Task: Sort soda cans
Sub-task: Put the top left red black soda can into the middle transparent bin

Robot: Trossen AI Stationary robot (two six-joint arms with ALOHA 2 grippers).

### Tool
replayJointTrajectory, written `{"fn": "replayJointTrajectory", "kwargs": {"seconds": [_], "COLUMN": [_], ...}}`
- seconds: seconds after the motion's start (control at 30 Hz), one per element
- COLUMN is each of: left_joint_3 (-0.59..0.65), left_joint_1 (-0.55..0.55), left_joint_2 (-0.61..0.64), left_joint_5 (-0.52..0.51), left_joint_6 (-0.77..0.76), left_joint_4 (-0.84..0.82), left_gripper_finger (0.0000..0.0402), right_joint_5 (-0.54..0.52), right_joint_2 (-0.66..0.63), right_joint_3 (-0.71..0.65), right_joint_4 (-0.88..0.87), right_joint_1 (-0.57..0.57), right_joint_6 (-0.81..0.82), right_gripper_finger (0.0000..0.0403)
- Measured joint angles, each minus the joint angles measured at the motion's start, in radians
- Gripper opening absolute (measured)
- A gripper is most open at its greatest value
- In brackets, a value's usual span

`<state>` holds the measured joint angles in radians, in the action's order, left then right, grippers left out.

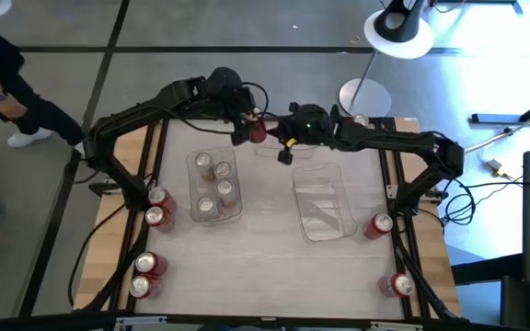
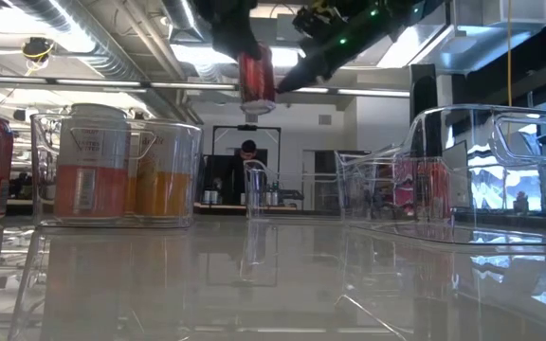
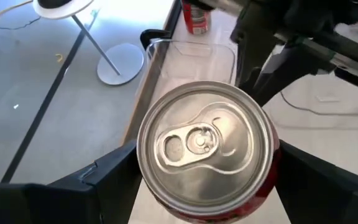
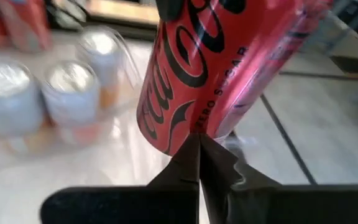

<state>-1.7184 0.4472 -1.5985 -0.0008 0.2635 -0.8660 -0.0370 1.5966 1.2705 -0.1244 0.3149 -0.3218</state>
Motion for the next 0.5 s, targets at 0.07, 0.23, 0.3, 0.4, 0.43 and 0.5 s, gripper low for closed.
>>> {"fn": "replayJointTrajectory", "kwargs": {"seconds": [0.07, 0.23, 0.3, 0.4, 0.43, 0.5], "left_joint_3": [0.000, 0.017, 0.018, 0.019, 0.019, 0.019], "left_joint_1": [0.007, 0.028, 0.038, 0.052, 0.058, 0.068], "left_joint_2": [-0.019, -0.076, -0.111, -0.161, -0.180, -0.215], "left_joint_5": [0.001, -0.005, -0.022, -0.047, -0.047, -0.050], "left_joint_6": [-0.008, -0.027, -0.029, -0.041, -0.045, -0.057], "left_joint_4": [0.023, 0.100, 0.128, 0.172, 0.190, 0.210], "left_gripper_finger": [0.0304, 0.0305, 0.0305, 0.0305, 0.0305, 0.0305], "right_joint_5": [-0.050, -0.099, -0.142, -0.174, -0.179, -0.187], "right_joint_2": [-0.035, -0.139, -0.160, -0.170, -0.170, -0.168], "right_joint_3": [-0.001, -0.001, -0.001, -0.001, -0.001, -0.019], "right_joint_4": [-0.065, -0.221, -0.286, -0.374, -0.400, -0.415], "right_joint_1": [0.000, 0.000, 0.000, 0.000, 0.000, 0.000], "right_joint_6": [-0.005, -0.003, -0.001, 0.010, 0.015, 0.027], "right_gripper_finger": [0.0007, 0.0011, 0.0011, 0.0011, 0.0011, 0.0011]}}
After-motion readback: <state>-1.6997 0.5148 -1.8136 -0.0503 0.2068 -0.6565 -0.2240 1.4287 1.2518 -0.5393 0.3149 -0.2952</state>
